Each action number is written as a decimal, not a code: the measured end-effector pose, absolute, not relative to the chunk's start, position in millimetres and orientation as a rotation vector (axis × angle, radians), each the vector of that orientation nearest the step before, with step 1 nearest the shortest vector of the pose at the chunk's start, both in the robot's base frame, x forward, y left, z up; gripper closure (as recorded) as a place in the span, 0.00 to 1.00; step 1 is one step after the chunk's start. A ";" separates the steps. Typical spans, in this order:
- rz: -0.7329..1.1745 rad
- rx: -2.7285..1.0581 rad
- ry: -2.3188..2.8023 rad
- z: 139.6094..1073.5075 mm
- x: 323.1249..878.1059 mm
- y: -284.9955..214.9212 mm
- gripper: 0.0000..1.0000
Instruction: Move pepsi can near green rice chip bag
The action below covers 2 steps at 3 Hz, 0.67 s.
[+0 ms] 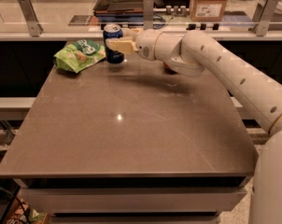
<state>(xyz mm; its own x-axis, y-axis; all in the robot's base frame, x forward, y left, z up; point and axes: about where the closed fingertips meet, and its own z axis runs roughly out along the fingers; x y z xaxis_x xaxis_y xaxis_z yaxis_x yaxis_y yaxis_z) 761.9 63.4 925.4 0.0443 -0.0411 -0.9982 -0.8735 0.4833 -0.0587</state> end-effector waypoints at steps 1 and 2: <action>0.780 -0.874 1.389 925.1 761.9 63.8 1.00; 0.776 -0.900 1.412 917.9 760.8 72.5 1.00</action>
Offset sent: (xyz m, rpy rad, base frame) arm -0.0013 0.0131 -0.0175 -0.0692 0.0317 0.0123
